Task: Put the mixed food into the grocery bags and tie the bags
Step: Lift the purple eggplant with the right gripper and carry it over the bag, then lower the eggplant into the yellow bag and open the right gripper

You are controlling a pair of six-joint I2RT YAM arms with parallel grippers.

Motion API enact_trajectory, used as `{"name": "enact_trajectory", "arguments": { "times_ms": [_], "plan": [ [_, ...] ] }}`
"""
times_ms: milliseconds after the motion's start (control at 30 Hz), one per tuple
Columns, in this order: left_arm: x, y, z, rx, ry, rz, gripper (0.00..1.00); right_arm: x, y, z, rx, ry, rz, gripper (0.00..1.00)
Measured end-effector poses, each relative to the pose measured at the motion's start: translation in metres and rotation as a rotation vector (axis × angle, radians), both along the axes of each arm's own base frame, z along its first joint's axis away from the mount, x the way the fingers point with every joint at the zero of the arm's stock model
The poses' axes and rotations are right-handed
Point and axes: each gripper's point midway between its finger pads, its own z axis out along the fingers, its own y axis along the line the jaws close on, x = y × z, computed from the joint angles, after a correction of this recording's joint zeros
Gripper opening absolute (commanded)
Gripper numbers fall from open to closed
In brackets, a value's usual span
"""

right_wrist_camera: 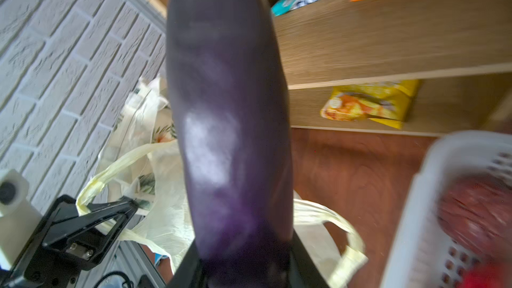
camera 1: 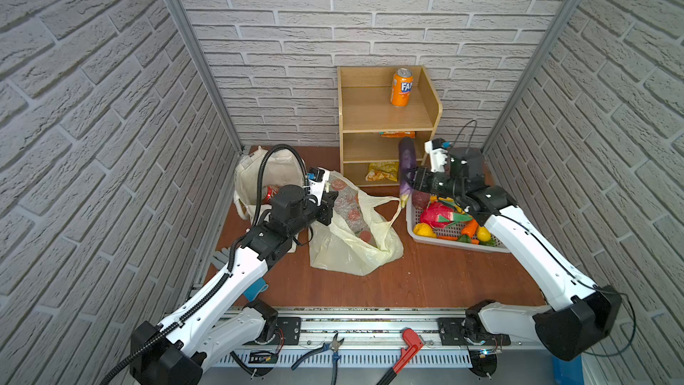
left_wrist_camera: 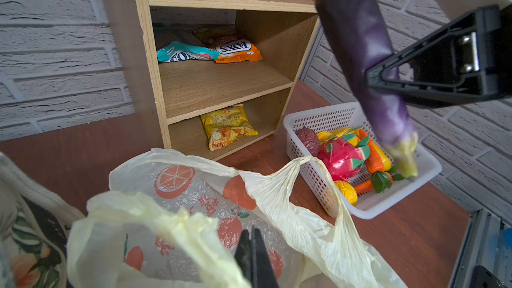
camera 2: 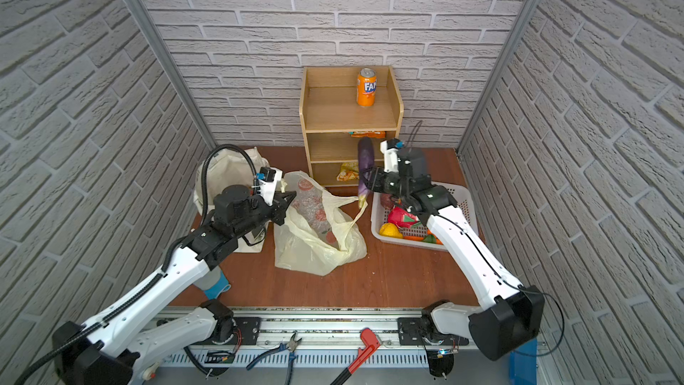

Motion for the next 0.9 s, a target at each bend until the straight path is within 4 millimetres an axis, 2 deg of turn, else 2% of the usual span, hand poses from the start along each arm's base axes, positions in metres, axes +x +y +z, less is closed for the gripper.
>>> {"name": "enact_trajectory", "arguments": {
  "times_ms": [100,200,367,567,800,900],
  "plan": [
    [0.001,0.0,0.003,-0.006,-0.011,0.007,0.0,0.001,0.046,-0.015,-0.045,-0.022,0.097,0.16],
    [0.004,0.001,0.008,-0.02,-0.032,0.021,0.0,-0.003,0.084,-0.04,-0.109,-0.041,0.175,0.14],
    [0.006,0.003,0.006,-0.028,-0.041,0.04,0.0,-0.004,0.119,-0.07,-0.181,-0.088,0.238,0.11],
    [0.009,0.006,0.009,-0.036,-0.052,0.065,0.0,-0.004,0.126,-0.089,-0.242,-0.147,0.265,0.07],
    [0.013,0.01,0.01,-0.035,-0.066,0.096,0.0,-0.026,0.108,-0.144,-0.352,-0.087,0.317,0.06],
    [0.014,0.01,0.009,-0.032,-0.065,0.1,0.0,-0.036,0.104,-0.157,-0.395,-0.065,0.359,0.07]
  ]
}}
